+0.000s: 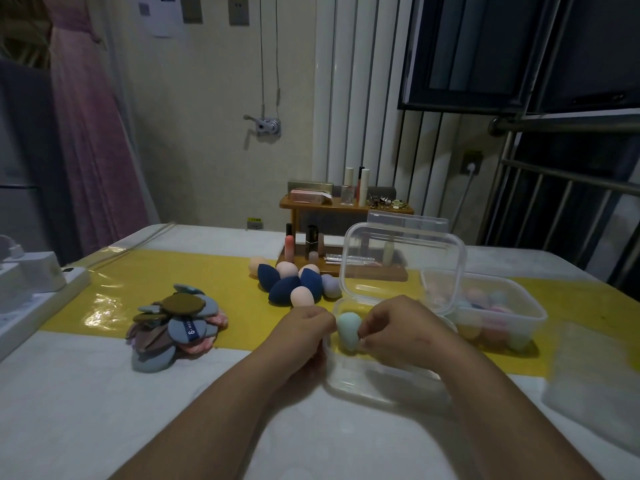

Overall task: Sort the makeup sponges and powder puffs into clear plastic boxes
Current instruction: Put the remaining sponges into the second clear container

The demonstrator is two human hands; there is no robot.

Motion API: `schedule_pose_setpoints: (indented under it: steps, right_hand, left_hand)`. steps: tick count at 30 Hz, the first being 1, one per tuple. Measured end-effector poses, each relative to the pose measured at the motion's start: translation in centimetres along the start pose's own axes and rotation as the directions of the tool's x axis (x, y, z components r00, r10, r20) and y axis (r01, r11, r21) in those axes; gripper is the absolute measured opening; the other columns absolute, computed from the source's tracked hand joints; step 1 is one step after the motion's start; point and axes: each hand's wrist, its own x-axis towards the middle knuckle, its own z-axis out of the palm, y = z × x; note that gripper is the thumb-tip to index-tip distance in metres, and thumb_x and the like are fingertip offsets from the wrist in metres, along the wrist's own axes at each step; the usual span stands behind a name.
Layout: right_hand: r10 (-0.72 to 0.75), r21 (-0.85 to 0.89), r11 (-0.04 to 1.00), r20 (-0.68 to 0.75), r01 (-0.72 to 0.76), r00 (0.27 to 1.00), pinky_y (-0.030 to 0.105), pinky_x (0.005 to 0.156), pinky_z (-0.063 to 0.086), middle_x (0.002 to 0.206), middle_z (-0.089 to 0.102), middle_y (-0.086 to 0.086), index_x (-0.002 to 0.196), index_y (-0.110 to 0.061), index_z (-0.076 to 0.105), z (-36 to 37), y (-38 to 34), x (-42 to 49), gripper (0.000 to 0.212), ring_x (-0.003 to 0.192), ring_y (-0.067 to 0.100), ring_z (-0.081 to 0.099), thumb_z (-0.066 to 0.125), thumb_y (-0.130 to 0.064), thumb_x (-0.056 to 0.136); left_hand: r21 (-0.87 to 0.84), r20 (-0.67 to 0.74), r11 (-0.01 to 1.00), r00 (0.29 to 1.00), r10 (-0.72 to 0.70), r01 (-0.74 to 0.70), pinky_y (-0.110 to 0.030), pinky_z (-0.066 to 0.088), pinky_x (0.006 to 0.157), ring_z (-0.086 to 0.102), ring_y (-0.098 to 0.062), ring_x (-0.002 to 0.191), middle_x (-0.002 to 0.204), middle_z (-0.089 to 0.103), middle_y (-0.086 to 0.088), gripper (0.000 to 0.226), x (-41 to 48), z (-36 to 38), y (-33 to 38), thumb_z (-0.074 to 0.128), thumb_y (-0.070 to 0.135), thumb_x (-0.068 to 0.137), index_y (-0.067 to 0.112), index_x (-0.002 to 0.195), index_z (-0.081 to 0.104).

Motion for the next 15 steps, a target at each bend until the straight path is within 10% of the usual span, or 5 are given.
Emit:
schedule_pose_setpoints:
  steps: [15]
  right_hand:
    - [0.007,-0.009,1.0,0.027,-0.007,1.0,0.016,0.062,0.051,0.084,0.07,-0.013,0.078,-0.034,0.077,-0.27,-0.25,-0.06,0.01,0.079,0.007,0.064,0.077,-0.023,0.078]
  left_hand:
    - [0.127,-0.034,0.991,0.999,0.034,-0.029,-0.036,0.03,0.062,0.037,-0.02,0.068,0.057,0.038,0.003,0.019,0.0,-0.11,0.17,0.059,0.031,0.07,0.022,0.054,0.052]
